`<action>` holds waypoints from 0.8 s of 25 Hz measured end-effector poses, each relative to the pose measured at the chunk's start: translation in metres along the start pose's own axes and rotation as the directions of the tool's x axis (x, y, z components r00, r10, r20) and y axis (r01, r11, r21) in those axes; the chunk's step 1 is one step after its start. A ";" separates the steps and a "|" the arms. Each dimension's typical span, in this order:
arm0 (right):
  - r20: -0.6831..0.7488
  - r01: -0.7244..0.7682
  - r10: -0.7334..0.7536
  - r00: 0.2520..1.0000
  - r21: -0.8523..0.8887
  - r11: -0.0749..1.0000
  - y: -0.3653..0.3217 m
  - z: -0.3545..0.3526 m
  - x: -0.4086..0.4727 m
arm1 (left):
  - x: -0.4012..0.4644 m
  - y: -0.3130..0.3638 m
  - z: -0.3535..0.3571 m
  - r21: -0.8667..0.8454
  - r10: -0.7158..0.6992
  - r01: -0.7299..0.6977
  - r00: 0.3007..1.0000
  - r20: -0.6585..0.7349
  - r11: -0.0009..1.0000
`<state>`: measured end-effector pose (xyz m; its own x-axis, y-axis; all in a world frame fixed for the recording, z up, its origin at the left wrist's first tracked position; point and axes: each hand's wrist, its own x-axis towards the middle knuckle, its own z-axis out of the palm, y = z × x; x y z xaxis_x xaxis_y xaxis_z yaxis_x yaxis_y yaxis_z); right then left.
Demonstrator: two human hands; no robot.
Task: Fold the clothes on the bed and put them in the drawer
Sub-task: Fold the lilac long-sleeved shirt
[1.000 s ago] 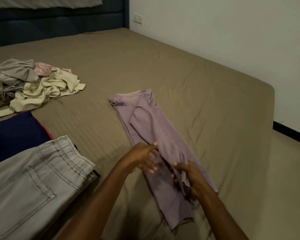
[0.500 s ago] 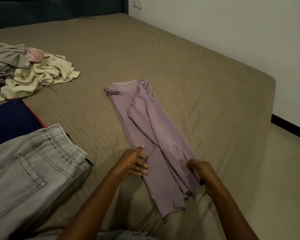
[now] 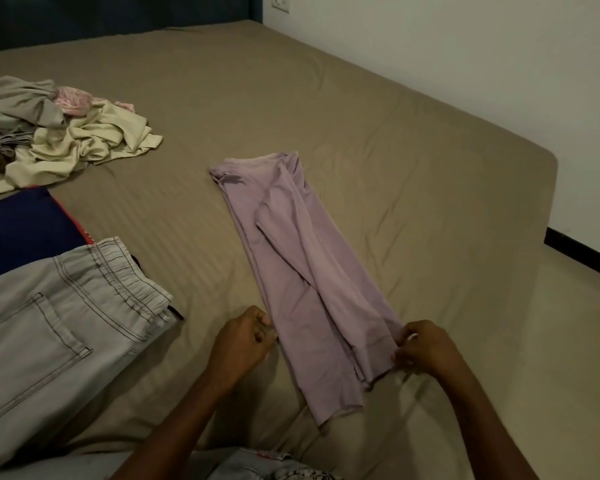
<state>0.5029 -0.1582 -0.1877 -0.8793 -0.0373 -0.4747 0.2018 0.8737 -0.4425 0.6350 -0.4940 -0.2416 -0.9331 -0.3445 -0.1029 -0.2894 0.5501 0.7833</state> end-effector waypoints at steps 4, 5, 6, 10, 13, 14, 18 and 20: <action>-0.250 0.209 -0.301 0.920 -0.337 0.918 0.030 -0.029 0.008 | -0.041 -0.017 0.021 0.407 0.540 -0.501 0.841 0.022 0.764; -0.232 0.348 -0.467 0.853 -0.415 0.841 0.036 -0.029 0.015 | -0.040 -0.015 0.027 0.434 0.580 -0.543 0.813 0.058 0.719; -0.154 0.495 -0.627 0.764 -0.484 0.722 0.042 -0.027 0.024 | -0.035 -0.011 0.031 0.454 0.581 -0.557 0.808 0.100 0.695; 0.211 0.815 -0.864 0.457 -0.489 0.311 0.025 -0.022 0.057 | -0.007 -0.003 0.054 0.553 0.612 -0.648 0.738 0.284 0.524; 0.366 0.893 -0.860 0.354 -0.404 0.196 -0.009 -0.003 0.076 | 0.009 -0.004 0.062 0.548 0.612 -0.709 0.687 0.391 0.445; 0.407 0.924 -0.862 0.302 -0.347 0.160 -0.021 0.002 0.085 | 0.014 -0.002 0.058 0.494 0.617 -0.715 0.690 0.380 0.495; 0.357 0.863 -0.845 0.398 0.166 0.476 -0.098 -0.016 0.098 | 0.051 0.035 0.015 -0.104 0.398 -0.384 0.889 0.226 0.917; 0.366 0.600 -0.753 0.546 0.457 0.657 -0.146 -0.029 0.119 | 0.093 0.062 -0.011 -0.403 0.158 -0.060 0.964 0.215 0.913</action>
<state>0.3563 -0.2761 -0.1580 -0.4747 -0.8560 -0.2045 -0.1980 0.3303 -0.9229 0.5322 -0.5002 -0.1956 -0.9909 -0.0813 -0.1077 -0.1230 0.2168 0.9684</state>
